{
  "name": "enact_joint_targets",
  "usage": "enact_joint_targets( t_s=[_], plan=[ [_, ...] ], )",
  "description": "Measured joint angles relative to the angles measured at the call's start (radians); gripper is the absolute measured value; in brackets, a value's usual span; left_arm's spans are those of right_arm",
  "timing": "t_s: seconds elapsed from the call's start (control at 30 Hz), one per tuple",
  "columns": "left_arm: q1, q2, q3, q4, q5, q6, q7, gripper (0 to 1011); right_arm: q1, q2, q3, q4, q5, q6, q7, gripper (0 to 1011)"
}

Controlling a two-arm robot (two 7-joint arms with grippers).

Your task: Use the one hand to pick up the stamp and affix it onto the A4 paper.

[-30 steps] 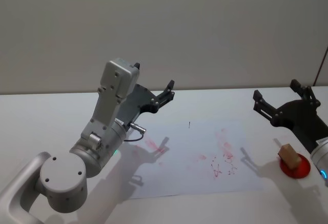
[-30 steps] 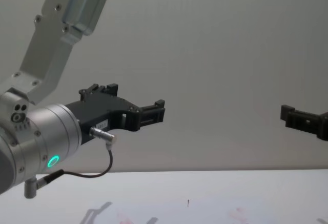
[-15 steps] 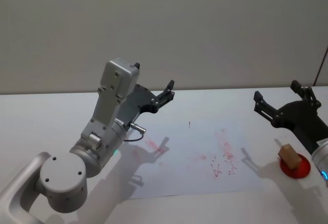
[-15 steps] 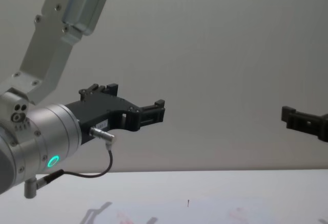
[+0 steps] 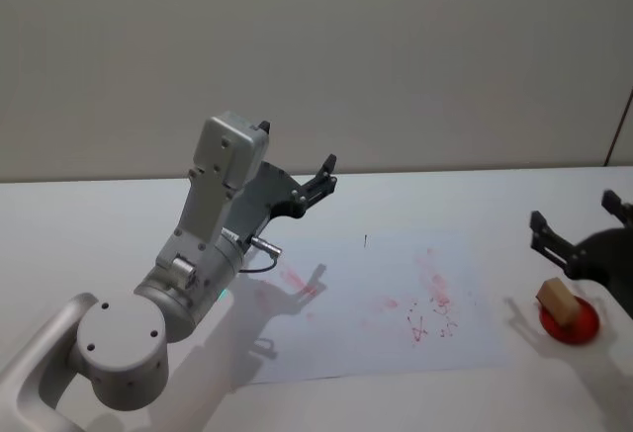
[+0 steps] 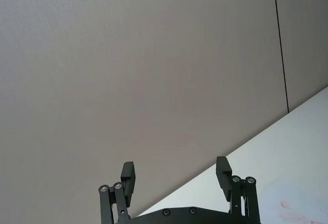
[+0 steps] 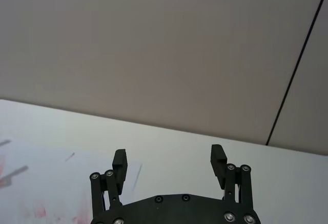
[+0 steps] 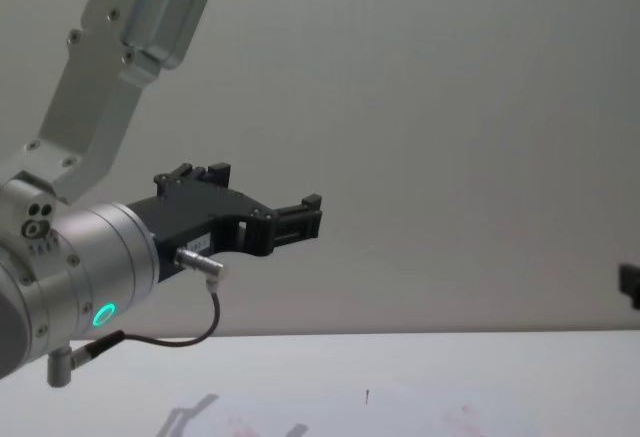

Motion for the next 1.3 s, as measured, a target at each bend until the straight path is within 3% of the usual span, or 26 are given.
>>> enact_joint_targets(
  t_s=[0.3, 0.73, 1.3],
  plan=[
    [0.0, 0.0, 0.0, 0.0, 0.0, 0.0, 0.0, 1001, -0.025, 0.034, 0.014, 0.002, -0.001, 0.058, 0.019, 1001],
    [0.0, 0.0, 0.0, 0.0, 0.0, 0.0, 0.0, 1001, -0.025, 0.048, 0.003, 0.05, -0.058, 0.154, 0.091, 1001],
    [0.0, 0.0, 0.0, 0.0, 0.0, 0.0, 0.0, 1001, -0.036, 0.044, -0.003, 0.088, -0.115, 0.159, 0.069, 1001]
  ],
)
